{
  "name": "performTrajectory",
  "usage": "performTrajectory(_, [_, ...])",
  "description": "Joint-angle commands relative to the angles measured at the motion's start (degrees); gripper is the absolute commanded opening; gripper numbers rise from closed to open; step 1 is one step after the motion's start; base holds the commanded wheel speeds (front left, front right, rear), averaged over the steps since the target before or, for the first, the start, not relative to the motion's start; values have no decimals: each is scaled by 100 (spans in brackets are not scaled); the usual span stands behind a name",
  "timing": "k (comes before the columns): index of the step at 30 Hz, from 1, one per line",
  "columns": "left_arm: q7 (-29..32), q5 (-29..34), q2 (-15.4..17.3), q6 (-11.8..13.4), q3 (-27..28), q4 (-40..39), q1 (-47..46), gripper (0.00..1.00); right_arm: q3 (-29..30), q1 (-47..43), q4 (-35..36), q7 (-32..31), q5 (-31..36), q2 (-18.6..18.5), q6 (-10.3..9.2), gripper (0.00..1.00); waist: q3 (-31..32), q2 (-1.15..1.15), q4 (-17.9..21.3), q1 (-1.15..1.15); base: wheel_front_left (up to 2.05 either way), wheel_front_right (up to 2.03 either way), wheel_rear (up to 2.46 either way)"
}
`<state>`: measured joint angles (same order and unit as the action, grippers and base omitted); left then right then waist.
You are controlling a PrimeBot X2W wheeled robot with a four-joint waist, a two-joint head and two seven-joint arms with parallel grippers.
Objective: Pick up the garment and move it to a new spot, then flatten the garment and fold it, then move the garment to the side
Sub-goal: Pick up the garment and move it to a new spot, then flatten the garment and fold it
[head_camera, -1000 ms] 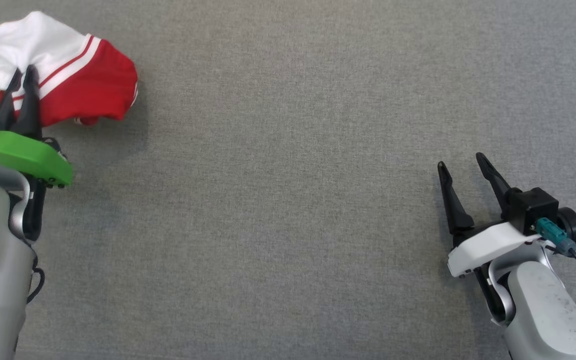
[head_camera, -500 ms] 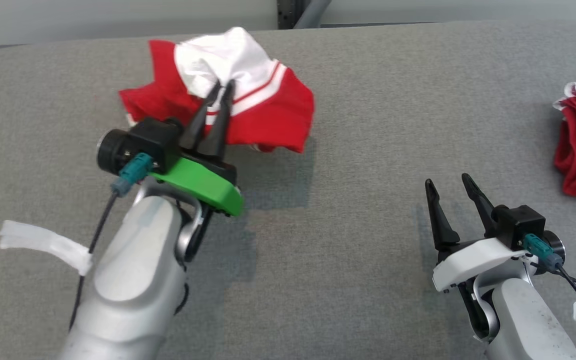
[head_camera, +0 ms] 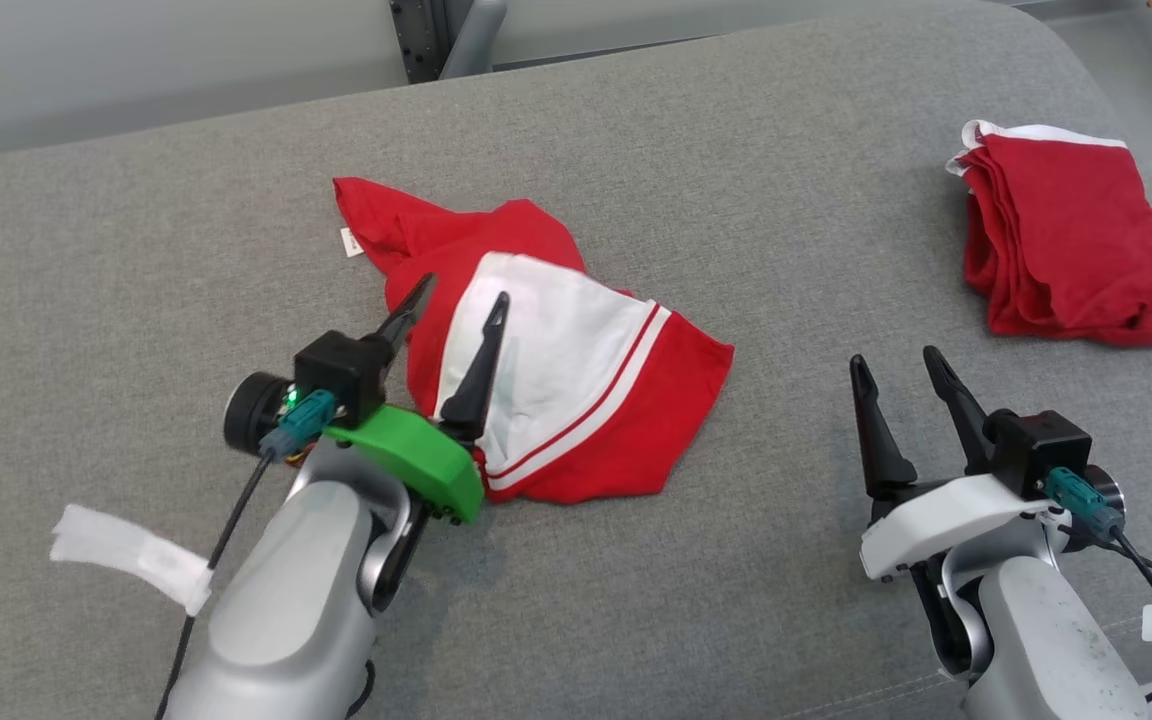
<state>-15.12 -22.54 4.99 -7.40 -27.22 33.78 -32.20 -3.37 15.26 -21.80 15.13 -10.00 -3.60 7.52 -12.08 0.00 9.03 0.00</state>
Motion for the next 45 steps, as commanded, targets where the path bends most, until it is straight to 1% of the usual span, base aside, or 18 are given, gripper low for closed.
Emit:
performTrajectory(1, [-1,48,61,16,74,2,124,100,8,-59,6,1,-25,21,-6,100,75,0,-50,0,0,0,0])
performTrajectory(7, [-2,403,204,302,1077,-260,966,100,-16,-149,-28,1,-24,36,-7,100,369,0,-246,0,0,0,0])
performTrajectory(11, [-2,612,209,436,1739,-561,1632,100,-43,-276,-94,1,-44,48,-7,100,591,0,-382,0,0,0,0])
performTrajectory(18, [-1,1020,52,338,2420,-1021,2646,100,-45,-541,-204,1,-20,59,-7,100,997,0,-559,0,0,0,0])
performTrajectory(24, [-1,1227,-106,277,2804,-1462,3244,100,-119,-723,-272,1,-103,62,-7,100,1133,0,-620,0,0,0,0])
performTrajectory(28, [-1,1319,-166,226,2861,-1549,3456,100,-132,-809,-328,1,-89,61,-6,100,1168,0,-689,0,0,0,0])
performTrajectory(32, [-1,1322,-193,171,2810,-1506,3439,100,-180,-829,-360,1,-43,62,-6,100,1135,0,-815,0,0,0,0])
performTrajectory(35, [-1,1316,-203,132,2713,-1465,3318,100,-342,-603,-352,1,-78,46,-6,100,1040,0,-974,0,0,0,0])
performTrajectory(37, [-1,1226,-203,99,2586,-1434,3206,100,-529,-358,-388,1,-107,-41,-6,100,939,0,-1118,0,0,0,0])
performTrajectory(38, [-1,1226,-203,99,2586,-1434,3206,100,-529,-358,-388,1,-107,-41,-6,100,939,0,-1118,0,0,0,0])
performTrajectory(42, [-1,1047,-201,80,2257,-1331,3098,100,-1067,341,-778,1,-306,-246,-5,100,768,0,-1508,0,0,0,0])
performTrajectory(45, [-1,934,-201,72,2060,-1236,3024,100,-1552,978,-1307,-14,-628,-432,-6,100,686,0,-1802,0,0,0,0])
